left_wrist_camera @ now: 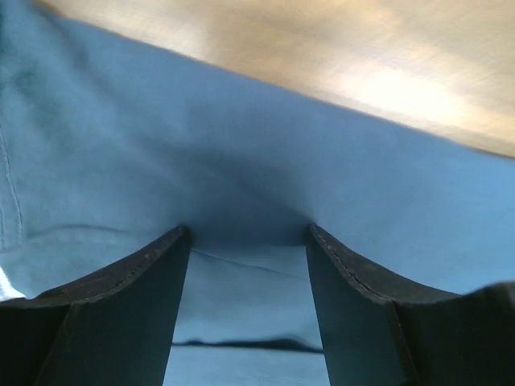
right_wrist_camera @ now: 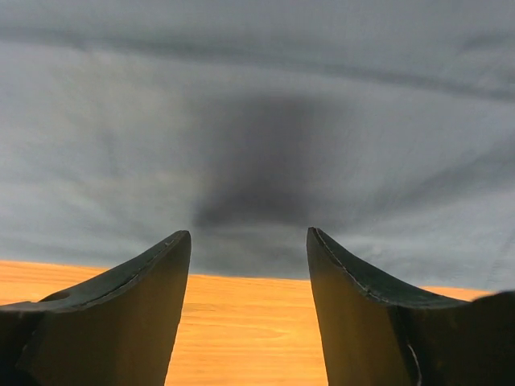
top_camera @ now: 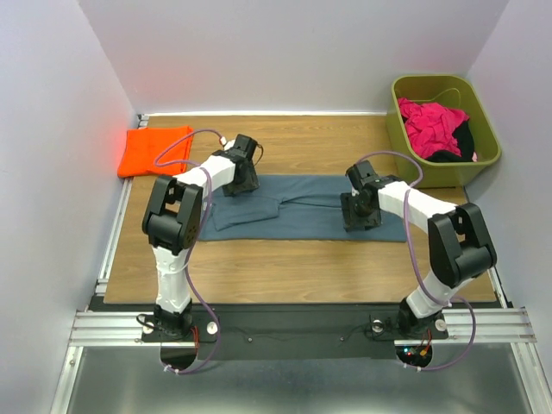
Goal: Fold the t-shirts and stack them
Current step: Fold the tshirt
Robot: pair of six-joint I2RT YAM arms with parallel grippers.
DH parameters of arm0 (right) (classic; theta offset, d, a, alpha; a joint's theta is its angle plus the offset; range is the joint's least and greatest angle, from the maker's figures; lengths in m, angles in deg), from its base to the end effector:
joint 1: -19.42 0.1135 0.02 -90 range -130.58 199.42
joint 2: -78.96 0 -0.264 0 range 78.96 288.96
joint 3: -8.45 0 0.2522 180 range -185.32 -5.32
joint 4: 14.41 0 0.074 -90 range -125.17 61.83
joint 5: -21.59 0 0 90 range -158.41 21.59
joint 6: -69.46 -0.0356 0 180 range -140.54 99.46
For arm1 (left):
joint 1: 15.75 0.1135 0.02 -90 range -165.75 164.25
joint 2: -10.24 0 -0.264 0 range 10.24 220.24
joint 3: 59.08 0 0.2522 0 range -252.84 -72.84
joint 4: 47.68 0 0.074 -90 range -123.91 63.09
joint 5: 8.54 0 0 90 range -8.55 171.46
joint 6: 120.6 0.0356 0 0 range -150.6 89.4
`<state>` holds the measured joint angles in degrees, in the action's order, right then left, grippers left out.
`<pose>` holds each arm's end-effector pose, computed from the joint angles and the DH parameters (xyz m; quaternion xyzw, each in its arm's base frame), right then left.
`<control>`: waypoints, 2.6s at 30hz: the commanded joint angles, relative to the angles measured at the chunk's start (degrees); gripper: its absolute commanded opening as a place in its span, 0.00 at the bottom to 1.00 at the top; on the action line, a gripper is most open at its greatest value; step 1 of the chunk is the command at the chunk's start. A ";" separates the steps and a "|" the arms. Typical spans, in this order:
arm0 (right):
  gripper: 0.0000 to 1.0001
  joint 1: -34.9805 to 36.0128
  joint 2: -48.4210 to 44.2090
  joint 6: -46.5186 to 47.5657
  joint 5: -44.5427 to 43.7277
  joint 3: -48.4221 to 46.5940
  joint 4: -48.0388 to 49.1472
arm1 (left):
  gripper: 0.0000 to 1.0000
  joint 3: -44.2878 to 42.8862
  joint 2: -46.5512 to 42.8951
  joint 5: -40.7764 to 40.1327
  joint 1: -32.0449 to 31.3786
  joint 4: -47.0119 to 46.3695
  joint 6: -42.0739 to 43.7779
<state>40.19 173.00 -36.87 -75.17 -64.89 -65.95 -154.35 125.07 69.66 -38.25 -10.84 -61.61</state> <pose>0.2894 0.1053 0.1836 -0.0291 0.9859 -0.0062 0.1646 0.3989 -0.1573 0.1780 -0.1003 0.9474 -0.0416 0.3010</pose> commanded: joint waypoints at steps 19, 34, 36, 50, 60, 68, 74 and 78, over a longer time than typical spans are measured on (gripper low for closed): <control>0.68 28.77 15.36 -5.11 31.81 -13.97 -6.00 | 0.72 -52.77 33.00 7.46 2.37 12.89 10.96; 0.67 24.32 7.04 2.53 10.03 -19.10 -5.11 | 0.84 -23.09 -2.22 -4.90 2.29 -5.85 10.54; 0.66 21.95 5.02 4.03 9.05 -15.94 -5.29 | 0.84 -18.52 -6.18 -5.52 2.20 -1.90 6.58; 0.66 19.22 6.86 7.11 9.93 -10.57 -4.58 | 0.72 -11.46 1.34 -6.49 0.35 -2.59 1.21; 0.65 19.39 9.49 4.66 18.88 -7.58 -4.50 | 0.72 -21.57 14.79 -2.46 0.70 2.41 2.79; 0.65 23.08 16.78 0.35 25.13 -12.23 -2.83 | 0.75 -37.28 25.26 0.54 0.97 4.26 7.44; 0.65 24.31 20.65 -3.35 24.70 -18.02 -0.28 | 0.78 -42.32 28.52 4.66 1.49 -1.25 11.57; 0.66 24.31 21.27 -3.44 23.38 -22.07 -0.36 | 0.81 -42.76 27.39 6.69 1.67 -3.64 12.02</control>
<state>64.02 191.73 -39.30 -50.76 -84.19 -69.89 -195.66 151.95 72.11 -37.27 -11.67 -51.33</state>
